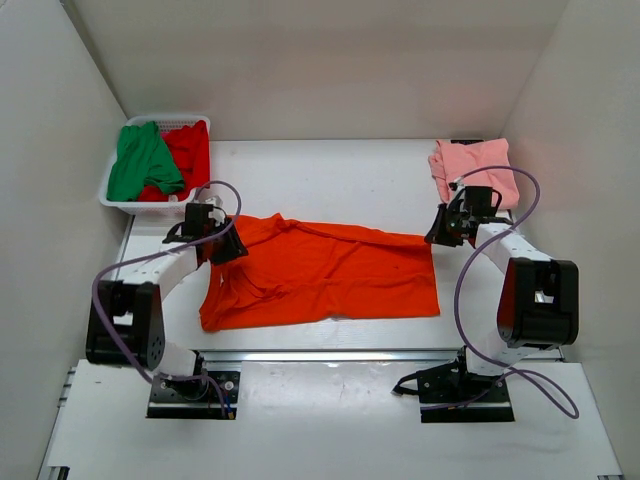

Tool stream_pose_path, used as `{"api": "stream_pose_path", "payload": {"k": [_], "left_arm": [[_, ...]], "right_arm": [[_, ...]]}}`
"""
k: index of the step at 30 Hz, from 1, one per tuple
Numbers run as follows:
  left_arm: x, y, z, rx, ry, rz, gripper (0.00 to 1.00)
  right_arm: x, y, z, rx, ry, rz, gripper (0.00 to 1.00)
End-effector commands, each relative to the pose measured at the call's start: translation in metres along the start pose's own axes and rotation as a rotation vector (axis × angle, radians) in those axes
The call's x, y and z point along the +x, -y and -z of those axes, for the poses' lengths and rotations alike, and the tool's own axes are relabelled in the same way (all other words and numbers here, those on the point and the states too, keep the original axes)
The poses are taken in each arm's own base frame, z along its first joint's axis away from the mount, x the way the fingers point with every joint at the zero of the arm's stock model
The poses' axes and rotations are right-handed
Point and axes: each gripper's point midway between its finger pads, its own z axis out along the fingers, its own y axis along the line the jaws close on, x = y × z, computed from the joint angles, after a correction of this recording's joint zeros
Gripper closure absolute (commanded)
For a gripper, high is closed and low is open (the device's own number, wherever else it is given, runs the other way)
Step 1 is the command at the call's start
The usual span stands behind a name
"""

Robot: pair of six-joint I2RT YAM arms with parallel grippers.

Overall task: Fold and stack the t-shirts
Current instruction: Fold the other side of the tshirt into a rectangle

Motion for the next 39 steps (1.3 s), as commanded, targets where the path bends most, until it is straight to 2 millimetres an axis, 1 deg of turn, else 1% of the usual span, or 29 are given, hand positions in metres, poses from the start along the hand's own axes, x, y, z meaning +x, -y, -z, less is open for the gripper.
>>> {"api": "stream_pose_path", "payload": {"k": [1, 2, 4, 5, 7, 8, 9, 10, 11, 13, 16, 17, 18, 19, 21, 22, 23, 25, 27, 28, 29, 30, 31, 32, 34, 35, 37, 38, 39], "left_arm": [[-0.043, 0.013, -0.010, 0.027, 0.110, 0.073, 0.49], [-0.039, 0.011, -0.017, 0.019, 0.094, 0.085, 0.49], [-0.049, 0.013, -0.022, 0.013, 0.117, 0.086, 0.49], [-0.046, 0.011, -0.027, 0.004, 0.112, 0.089, 0.48], [-0.056, 0.013, -0.032, 0.001, 0.130, 0.091, 0.49], [-0.056, 0.007, -0.035, -0.012, 0.123, 0.102, 0.48], [-0.056, 0.009, -0.039, -0.009, 0.122, 0.099, 0.48], [-0.060, 0.011, -0.038, -0.003, 0.128, 0.101, 0.49], [-0.061, 0.008, -0.040, -0.022, 0.131, 0.102, 0.48], [-0.065, 0.004, -0.044, -0.033, 0.135, 0.101, 0.48], [-0.059, -0.001, -0.049, -0.071, 0.094, 0.100, 0.48], [-0.061, 0.001, -0.050, -0.064, 0.100, 0.095, 0.49], [-0.058, 0.000, -0.053, -0.071, 0.093, 0.103, 0.48], [-0.060, -0.002, -0.053, -0.077, 0.098, 0.107, 0.47], [-0.058, -0.002, -0.059, -0.086, 0.084, 0.104, 0.46], [-0.057, -0.003, -0.059, -0.094, 0.081, 0.101, 0.45], [-0.054, -0.005, -0.062, -0.105, 0.064, 0.106, 0.45], [-0.056, -0.002, -0.067, -0.107, 0.051, 0.091, 0.45], [-0.049, 0.000, -0.070, -0.111, 0.027, 0.086, 0.45], [-0.052, -0.001, -0.071, -0.116, 0.031, 0.089, 0.45], [-0.048, 0.000, -0.073, -0.115, 0.018, 0.083, 0.46], [-0.044, 0.000, -0.074, -0.121, 0.004, 0.079, 0.49], [-0.049, 0.002, -0.074, -0.116, 0.014, 0.076, 0.55], [-0.047, 0.002, -0.075, -0.115, 0.009, 0.074, 0.59], [-0.047, 0.005, -0.075, -0.090, 0.000, 0.081, 0.87], [-0.050, 0.006, -0.074, -0.080, 0.006, 0.090, 0.93], [-0.054, 0.010, -0.070, -0.073, 0.023, 0.082, 0.96], [-0.052, 0.009, -0.069, -0.077, 0.017, 0.087, 0.97], [-0.061, 0.010, -0.063, -0.073, 0.035, 0.085, 0.97]], "right_arm": [[-0.009, -0.008, -0.001, -0.024, 0.039, 0.022, 1.00], [-0.007, -0.009, -0.003, -0.023, 0.030, 0.024, 1.00], [-0.006, -0.007, -0.003, -0.025, 0.032, 0.022, 1.00], [-0.005, -0.006, -0.003, -0.022, 0.033, 0.020, 1.00], [-0.005, -0.007, -0.003, -0.025, 0.033, 0.024, 1.00], [-0.004, -0.007, -0.003, -0.027, 0.030, 0.022, 1.00], [-0.006, -0.007, -0.004, -0.026, 0.034, 0.020, 0.99], [-0.008, -0.007, -0.002, -0.030, 0.042, 0.024, 1.00], [-0.002, -0.006, -0.004, -0.029, 0.025, 0.021, 1.00], [-0.007, -0.005, -0.004, -0.025, 0.034, 0.022, 1.00], [-0.008, -0.005, -0.005, -0.026, 0.037, 0.021, 1.00], [-0.006, -0.006, -0.005, -0.026, 0.028, 0.017, 1.00], [-0.008, -0.006, -0.004, -0.024, 0.037, 0.025, 1.00], [-0.006, -0.008, -0.006, -0.030, 0.030, 0.020, 1.00], [-0.007, -0.006, -0.006, -0.029, 0.033, 0.022, 1.00], [-0.007, -0.006, -0.006, -0.031, 0.035, 0.023, 0.99], [-0.003, -0.005, -0.008, -0.024, 0.020, 0.021, 1.00], [-0.005, -0.005, -0.007, -0.029, 0.027, 0.015, 0.99], [-0.006, -0.007, -0.005, -0.031, 0.033, 0.024, 1.00], [-0.008, -0.005, -0.006, -0.031, 0.039, 0.025, 1.00], [-0.006, -0.005, -0.006, -0.031, 0.033, 0.023, 1.00], [-0.004, -0.004, -0.008, -0.030, 0.025, 0.022, 1.00], [-0.006, -0.004, -0.006, -0.030, 0.034, 0.018, 1.00], [-0.006, -0.004, -0.007, -0.030, 0.034, 0.023, 1.00], [-0.006, -0.004, -0.006, -0.030, 0.034, 0.022, 1.00], [-0.004, -0.005, -0.007, -0.029, 0.029, 0.021, 1.00], [-0.006, -0.004, -0.007, -0.027, 0.035, 0.022, 1.00], [-0.006, -0.004, -0.007, -0.029, 0.035, 0.021, 1.00], [-0.005, -0.005, -0.008, -0.031, 0.031, 0.019, 1.00]]}}
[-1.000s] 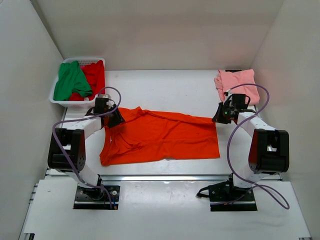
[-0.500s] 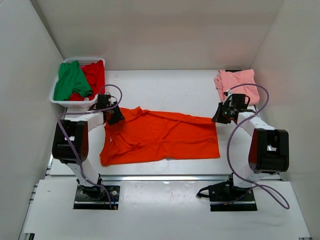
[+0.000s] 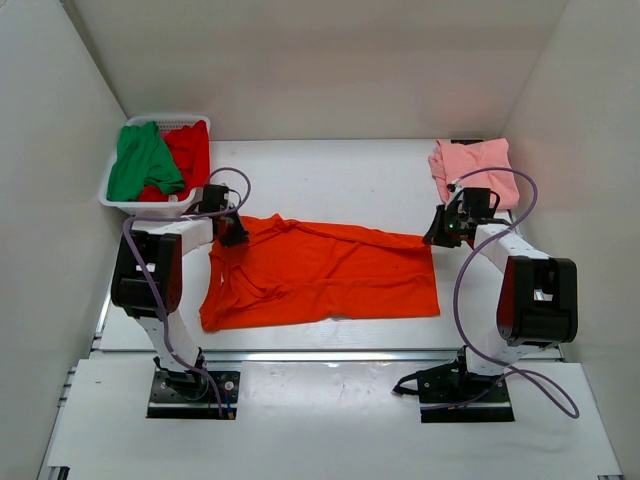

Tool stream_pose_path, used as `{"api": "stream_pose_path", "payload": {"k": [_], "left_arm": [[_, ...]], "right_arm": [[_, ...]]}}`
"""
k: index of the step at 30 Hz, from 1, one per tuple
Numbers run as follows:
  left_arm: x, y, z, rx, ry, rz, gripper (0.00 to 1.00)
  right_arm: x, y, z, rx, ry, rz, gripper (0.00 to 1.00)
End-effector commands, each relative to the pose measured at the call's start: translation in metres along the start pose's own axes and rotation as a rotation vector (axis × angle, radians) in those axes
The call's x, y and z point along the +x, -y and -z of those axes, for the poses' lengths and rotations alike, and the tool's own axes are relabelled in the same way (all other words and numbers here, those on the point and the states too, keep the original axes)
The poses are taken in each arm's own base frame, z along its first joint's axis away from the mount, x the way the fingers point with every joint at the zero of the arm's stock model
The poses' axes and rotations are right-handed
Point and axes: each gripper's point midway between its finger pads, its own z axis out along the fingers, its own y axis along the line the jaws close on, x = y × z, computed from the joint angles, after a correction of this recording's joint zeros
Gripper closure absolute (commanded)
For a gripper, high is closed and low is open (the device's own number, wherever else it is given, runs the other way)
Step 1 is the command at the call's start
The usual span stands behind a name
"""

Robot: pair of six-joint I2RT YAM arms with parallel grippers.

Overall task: Fold and stack the t-shirts
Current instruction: Fold the other side of the tshirt into a rectangle

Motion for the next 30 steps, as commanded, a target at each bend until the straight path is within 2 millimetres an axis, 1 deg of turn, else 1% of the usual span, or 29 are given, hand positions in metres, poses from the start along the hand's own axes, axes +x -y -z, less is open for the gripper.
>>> {"api": "stream_pose_path", "payload": {"k": [1, 2, 3, 5, 6, 7, 8, 9, 10, 11, 12, 13, 14, 15, 16, 17, 18, 19, 20, 23, 25, 26, 27, 28, 30], "left_arm": [[-0.025, 0.019, 0.021, 0.048, 0.053, -0.009, 1.00], [-0.031, 0.024, 0.027, 0.069, 0.066, -0.011, 1.00], [-0.031, 0.025, 0.030, 0.073, 0.059, -0.009, 1.00], [-0.038, 0.030, 0.043, 0.086, 0.089, -0.024, 1.00], [-0.036, 0.028, 0.047, 0.083, 0.085, -0.025, 1.00], [-0.039, 0.029, 0.054, 0.087, 0.102, -0.027, 1.00], [-0.039, 0.026, 0.058, 0.088, 0.111, -0.024, 1.00], [-0.040, 0.028, 0.066, 0.104, 0.118, -0.021, 1.00], [-0.038, 0.024, 0.067, 0.095, 0.113, -0.020, 1.00], [-0.037, 0.022, 0.072, 0.095, 0.114, -0.023, 1.00], [-0.035, 0.020, 0.075, 0.092, 0.114, -0.024, 1.00], [-0.027, 0.018, 0.077, 0.085, 0.089, -0.025, 1.00], [-0.026, 0.017, 0.083, 0.085, 0.094, -0.027, 1.00], [-0.019, 0.015, 0.085, 0.086, 0.083, -0.031, 1.00], [-0.008, 0.012, 0.085, 0.083, 0.060, -0.030, 1.00], [-0.009, 0.010, 0.091, 0.085, 0.078, -0.027, 1.00], [0.001, 0.009, 0.094, 0.089, 0.073, -0.036, 1.00], [0.014, 0.001, 0.092, 0.075, 0.052, -0.019, 1.00], [0.016, 0.000, 0.097, 0.081, 0.062, -0.016, 1.00], [0.035, -0.014, 0.106, 0.065, 0.048, -0.008, 1.00], [0.038, -0.020, 0.113, 0.057, 0.068, -0.019, 1.00], [0.043, -0.025, 0.115, 0.047, 0.054, -0.016, 1.00], [0.046, -0.026, 0.119, 0.038, 0.052, -0.026, 1.00], [0.045, -0.027, 0.123, 0.040, 0.069, -0.028, 1.00], [0.047, -0.029, 0.127, 0.035, 0.070, -0.029, 1.00]], "right_arm": [[-0.007, 0.000, -0.003, -0.007, 0.027, 0.010, 1.00], [-0.009, 0.003, -0.003, 0.000, 0.032, 0.017, 1.00], [-0.013, 0.002, -0.002, -0.005, 0.047, 0.023, 1.00], [-0.014, 0.007, -0.003, 0.007, 0.042, 0.016, 1.00], [-0.016, 0.006, -0.002, 0.000, 0.045, 0.015, 1.00], [-0.019, 0.006, -0.002, 0.000, 0.054, 0.014, 1.00], [-0.016, 0.007, -0.002, 0.000, 0.043, 0.014, 1.00], [-0.020, 0.007, 0.000, 0.000, 0.053, 0.011, 1.00], [-0.019, 0.009, 0.001, 0.006, 0.051, 0.005, 1.00], [-0.024, 0.008, 0.004, 0.005, 0.062, 0.017, 1.00], [-0.024, 0.006, 0.005, 0.006, 0.061, 0.023, 1.00], [-0.021, 0.009, 0.007, 0.010, 0.053, 0.010, 1.00], [-0.021, 0.010, 0.008, 0.012, 0.057, 0.008, 1.00], [-0.024, 0.007, 0.012, 0.008, 0.069, 0.016, 0.99], [-0.018, 0.010, 0.011, 0.016, 0.055, 0.008, 1.00], [-0.018, 0.009, 0.014, 0.009, 0.060, 0.009, 1.00], [-0.018, 0.008, 0.014, 0.011, 0.065, 0.016, 1.00], [-0.014, 0.011, 0.013, 0.016, 0.058, 0.020, 1.00], [-0.010, 0.012, 0.012, 0.017, 0.045, 0.018, 1.00], [0.003, 0.016, 0.014, 0.033, 0.018, 0.012, 1.00], [0.002, 0.017, 0.017, 0.033, 0.031, 0.016, 1.00], [0.003, 0.017, 0.018, 0.032, 0.028, 0.016, 1.00], [0.003, 0.019, 0.019, 0.041, 0.029, 0.009, 1.00], [0.002, 0.017, 0.022, 0.036, 0.034, 0.020, 1.00], [0.003, 0.020, 0.023, 0.045, 0.032, 0.018, 1.00]]}}
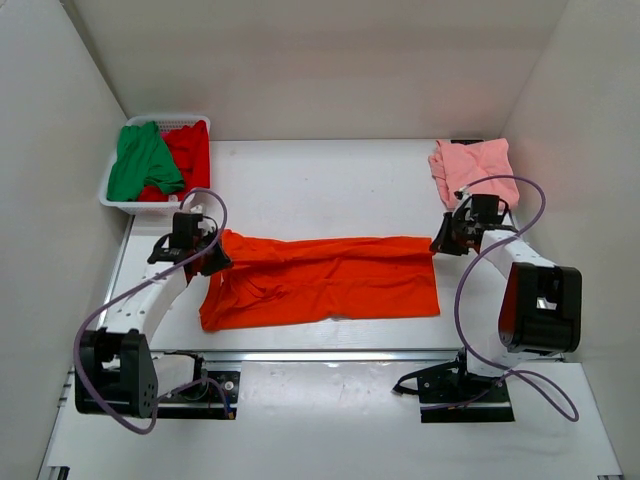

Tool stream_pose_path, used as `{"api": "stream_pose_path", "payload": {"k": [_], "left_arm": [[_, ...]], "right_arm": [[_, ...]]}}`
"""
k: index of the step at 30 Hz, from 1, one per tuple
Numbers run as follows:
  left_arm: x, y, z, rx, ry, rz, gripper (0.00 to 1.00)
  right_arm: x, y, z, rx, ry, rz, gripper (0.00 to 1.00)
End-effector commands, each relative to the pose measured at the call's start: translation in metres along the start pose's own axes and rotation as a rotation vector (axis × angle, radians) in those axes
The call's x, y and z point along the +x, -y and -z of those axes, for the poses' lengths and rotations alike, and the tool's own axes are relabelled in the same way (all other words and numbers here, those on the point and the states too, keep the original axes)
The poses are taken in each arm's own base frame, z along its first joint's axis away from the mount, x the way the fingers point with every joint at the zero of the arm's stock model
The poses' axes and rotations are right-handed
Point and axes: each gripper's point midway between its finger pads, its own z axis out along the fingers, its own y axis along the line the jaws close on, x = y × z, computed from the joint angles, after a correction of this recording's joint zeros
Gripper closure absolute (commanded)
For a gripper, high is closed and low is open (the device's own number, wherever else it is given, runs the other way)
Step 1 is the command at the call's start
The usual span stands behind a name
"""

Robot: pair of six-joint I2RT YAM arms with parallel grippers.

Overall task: Fold and stack the t-shirts
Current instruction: Fold the other side of the tshirt into a rectangle

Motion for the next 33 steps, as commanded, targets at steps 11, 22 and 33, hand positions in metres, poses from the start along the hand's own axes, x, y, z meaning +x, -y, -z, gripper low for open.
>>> {"api": "stream_pose_path", "payload": {"k": [11, 22, 33], "left_arm": [[0.005, -0.014, 0.029, -0.038, 0.041, -0.014, 1.00], [0.027, -0.023, 0.029, -0.046, 0.016, -0.013, 1.00], [0.038, -0.037, 0.031, -0.087, 0.012, -0.020, 1.00]], "right_arm": [[-0.012, 0.008, 0.022, 0.020, 0.072, 0.039, 1.00], [0.025, 0.000, 0.015, 0.015, 0.005, 0.041, 1.00], [0.042, 0.013, 0.013, 0.104, -0.085, 0.029, 1.00]]}}
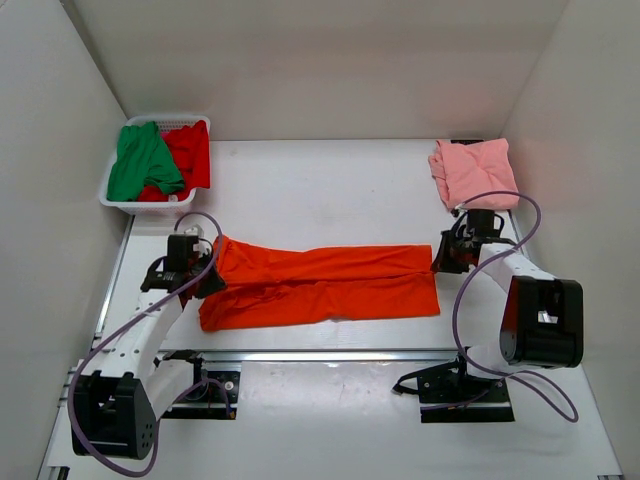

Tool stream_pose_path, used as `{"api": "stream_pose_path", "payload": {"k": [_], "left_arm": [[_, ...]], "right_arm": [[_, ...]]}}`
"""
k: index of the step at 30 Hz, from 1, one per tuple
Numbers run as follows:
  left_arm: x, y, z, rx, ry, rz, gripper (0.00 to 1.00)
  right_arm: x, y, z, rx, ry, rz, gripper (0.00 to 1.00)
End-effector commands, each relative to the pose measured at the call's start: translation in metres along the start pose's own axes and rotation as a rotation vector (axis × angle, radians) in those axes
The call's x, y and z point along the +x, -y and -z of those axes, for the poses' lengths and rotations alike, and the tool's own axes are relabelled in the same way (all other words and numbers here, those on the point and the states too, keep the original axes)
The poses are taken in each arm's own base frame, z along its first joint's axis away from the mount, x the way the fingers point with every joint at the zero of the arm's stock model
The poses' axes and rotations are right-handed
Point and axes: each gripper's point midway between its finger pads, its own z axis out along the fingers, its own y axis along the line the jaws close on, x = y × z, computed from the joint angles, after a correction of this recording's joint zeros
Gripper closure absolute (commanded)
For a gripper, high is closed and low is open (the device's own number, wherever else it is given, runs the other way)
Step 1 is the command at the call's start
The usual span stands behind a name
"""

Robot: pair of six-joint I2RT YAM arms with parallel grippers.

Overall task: Fold and stack the t-shirts
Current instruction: Fold the other side of the tshirt into a rectangle, then rotate the tshirt 90 degrees

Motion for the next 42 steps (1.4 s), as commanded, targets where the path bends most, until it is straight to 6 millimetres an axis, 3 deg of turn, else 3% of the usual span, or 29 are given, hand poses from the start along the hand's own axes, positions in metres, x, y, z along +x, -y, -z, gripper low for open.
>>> {"api": "stream_pose_path", "payload": {"k": [1, 3, 4, 6, 7, 8, 10, 13, 15, 16, 18, 20, 21, 22, 26, 29, 33, 37, 39, 40, 41, 42], "left_arm": [[0.000, -0.010, 0.002, -0.036, 0.021, -0.014, 1.00], [0.001, -0.010, 0.001, -0.035, 0.020, -0.014, 1.00], [0.001, -0.009, 0.000, -0.033, 0.021, -0.012, 0.95], [0.000, -0.007, -0.002, -0.020, 0.022, -0.009, 0.74], [0.001, -0.007, -0.003, -0.012, 0.017, -0.003, 0.58], [-0.001, -0.003, -0.003, 0.001, 0.022, -0.009, 0.49], [-0.016, 0.004, 0.002, 0.021, 0.059, -0.013, 0.42], [-0.045, 0.020, 0.019, 0.050, 0.134, -0.024, 0.40], [-0.062, 0.038, 0.034, 0.093, 0.170, -0.031, 0.40], [-0.061, 0.044, 0.033, 0.107, 0.159, -0.043, 0.40], [-0.047, 0.052, 0.028, 0.141, 0.104, -0.021, 0.41], [-0.031, 0.063, 0.018, 0.183, 0.073, -0.029, 0.43], [-0.016, 0.061, 0.010, 0.180, 0.034, -0.010, 0.44], [-0.015, 0.066, 0.006, 0.193, 0.048, -0.010, 0.44], [0.025, 0.056, -0.028, 0.128, -0.062, 0.022, 0.48], [0.027, 0.047, -0.047, 0.037, -0.106, 0.022, 0.50], [0.010, 0.049, -0.075, -0.039, -0.149, 0.004, 0.51], [-0.015, 0.078, -0.111, -0.044, -0.182, -0.031, 0.52], [-0.026, 0.093, -0.129, -0.045, -0.209, -0.052, 0.52], [-0.036, 0.104, -0.144, -0.038, -0.216, -0.065, 0.53], [-0.053, 0.124, -0.148, -0.015, -0.198, -0.081, 0.52], [-0.044, 0.124, -0.161, -0.036, -0.247, -0.090, 0.53]], "right_arm": [[0.001, 0.002, 0.002, 0.043, -0.028, 0.017, 1.00], [0.003, 0.004, 0.005, 0.058, -0.037, 0.017, 1.00], [0.006, 0.004, 0.005, 0.061, -0.041, 0.019, 1.00], [0.010, 0.003, 0.007, 0.059, -0.042, 0.008, 1.00], [0.009, 0.002, 0.008, 0.052, -0.037, 0.006, 1.00], [0.007, 0.000, 0.010, 0.052, -0.026, 0.014, 0.93], [0.004, 0.000, 0.016, 0.070, -0.012, 0.022, 0.69], [-0.030, -0.005, 0.039, 0.114, 0.089, 0.071, 0.42], [-0.052, -0.012, 0.057, 0.160, 0.166, 0.114, 0.36], [-0.061, -0.015, 0.062, 0.160, 0.191, 0.127, 0.35], [-0.074, -0.042, 0.070, 0.057, 0.247, 0.150, 0.39], [-0.074, -0.059, 0.066, -0.008, 0.255, 0.166, 0.44], [-0.071, -0.069, 0.060, -0.039, 0.245, 0.172, 0.44], [-0.065, -0.077, 0.053, -0.066, 0.228, 0.182, 0.44], [-0.034, -0.091, 0.018, -0.113, 0.104, 0.191, 0.45], [-0.005, -0.089, -0.008, -0.096, 0.003, 0.177, 0.45], [0.027, -0.087, -0.020, -0.061, -0.089, 0.134, 0.48], [0.064, -0.090, -0.015, -0.039, -0.144, 0.061, 0.51], [0.091, -0.089, -0.013, -0.033, -0.186, 0.019, 0.52], [0.090, -0.100, -0.010, -0.063, -0.164, 0.028, 0.52], [0.101, -0.105, -0.008, -0.082, -0.174, 0.012, 0.52], [0.110, -0.109, -0.009, -0.091, -0.178, -0.013, 0.53]]}}
